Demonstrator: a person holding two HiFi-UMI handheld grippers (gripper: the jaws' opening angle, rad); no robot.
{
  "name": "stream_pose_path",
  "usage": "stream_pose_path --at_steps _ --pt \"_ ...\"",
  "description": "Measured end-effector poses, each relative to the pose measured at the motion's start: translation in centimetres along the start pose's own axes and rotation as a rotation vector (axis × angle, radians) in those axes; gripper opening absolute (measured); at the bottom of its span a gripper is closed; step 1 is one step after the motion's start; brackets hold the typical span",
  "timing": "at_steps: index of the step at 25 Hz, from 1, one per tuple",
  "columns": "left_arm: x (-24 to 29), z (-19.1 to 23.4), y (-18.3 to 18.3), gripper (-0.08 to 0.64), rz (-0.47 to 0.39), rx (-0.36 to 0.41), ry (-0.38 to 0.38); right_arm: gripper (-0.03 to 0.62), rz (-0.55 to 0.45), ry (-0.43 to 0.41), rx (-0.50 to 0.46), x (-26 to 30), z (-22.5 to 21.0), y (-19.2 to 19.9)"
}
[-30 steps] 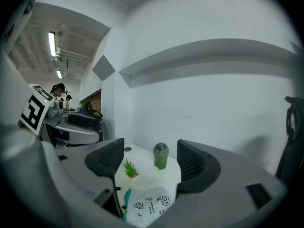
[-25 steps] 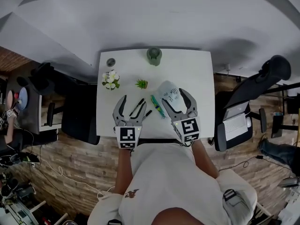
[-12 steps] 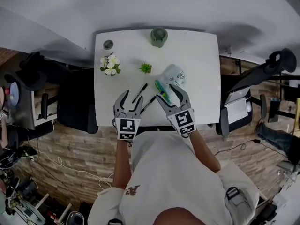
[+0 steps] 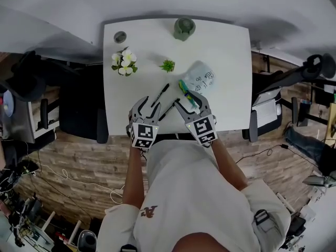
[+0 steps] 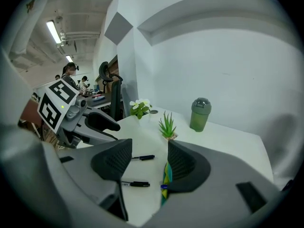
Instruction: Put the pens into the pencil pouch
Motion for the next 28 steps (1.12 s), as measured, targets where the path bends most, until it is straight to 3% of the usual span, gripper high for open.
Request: stream_pose_path --at_steps 19,28 --pt "3.8 0.3 5.2 0.110 0.154 0.016 0.108 0.213 0.139 -0.088 -0.049 4.9 3.8 2.3" --pt "5.0 0.0 6.5 0.085 0.212 0.025 0.125 0.212 0.176 -0.076 -0.062 5.4 3.8 3.1"
Point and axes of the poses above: the fingertips, and each gripper's own axes: x forward along the fingers, z to its left, y out of its underside, the point moved 10 cm from there along -x, backward along the fingers, and after that the axes turned 10 degrees about z, right-handed, at the moved point
